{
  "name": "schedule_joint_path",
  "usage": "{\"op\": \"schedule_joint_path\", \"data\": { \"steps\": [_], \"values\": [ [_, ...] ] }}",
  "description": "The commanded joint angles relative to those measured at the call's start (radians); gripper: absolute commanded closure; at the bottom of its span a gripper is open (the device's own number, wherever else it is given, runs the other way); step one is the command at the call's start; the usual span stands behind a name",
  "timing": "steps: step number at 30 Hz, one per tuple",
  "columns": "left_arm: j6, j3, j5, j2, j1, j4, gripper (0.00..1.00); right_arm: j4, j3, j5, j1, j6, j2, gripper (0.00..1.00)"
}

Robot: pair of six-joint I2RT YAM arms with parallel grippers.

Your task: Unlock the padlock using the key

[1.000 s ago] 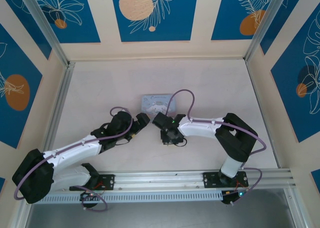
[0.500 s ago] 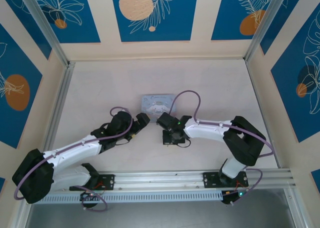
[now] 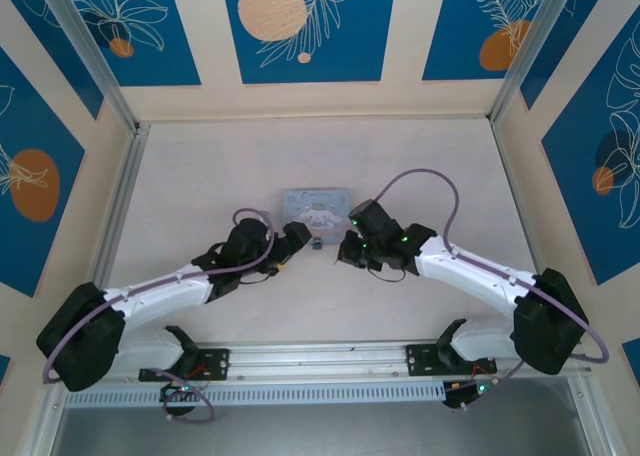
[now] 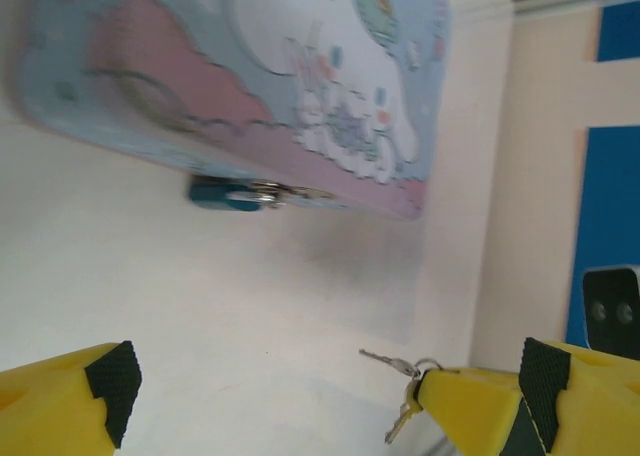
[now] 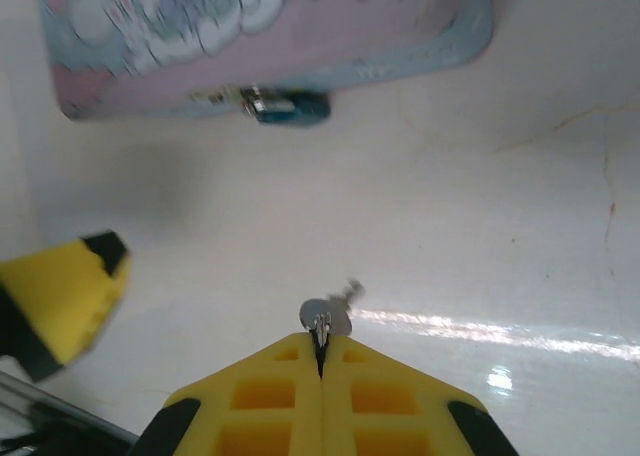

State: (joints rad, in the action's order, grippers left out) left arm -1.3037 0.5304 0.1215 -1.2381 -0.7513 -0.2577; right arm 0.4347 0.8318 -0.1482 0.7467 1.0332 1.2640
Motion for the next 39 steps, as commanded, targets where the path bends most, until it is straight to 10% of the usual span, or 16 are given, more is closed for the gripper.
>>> {"op": "schedule_joint_path", "data": {
  "steps": [1,15,39],
  "values": [
    [-0.006,0.022,0.100,-0.046,-0.007,-0.205,0.05,-0.053,0.011,0.062,-0.059,0.105,-0.040,1.00],
    [-0.083,0.044,0.134,-0.220,-0.047,-0.510,0.45,-0.229,-0.016,0.185,-0.166,0.260,-0.022,1.00],
    [-0.100,0.096,0.077,-0.302,-0.073,-0.539,0.71,-0.282,-0.065,0.216,-0.181,0.274,-0.009,1.00]
  ]
}}
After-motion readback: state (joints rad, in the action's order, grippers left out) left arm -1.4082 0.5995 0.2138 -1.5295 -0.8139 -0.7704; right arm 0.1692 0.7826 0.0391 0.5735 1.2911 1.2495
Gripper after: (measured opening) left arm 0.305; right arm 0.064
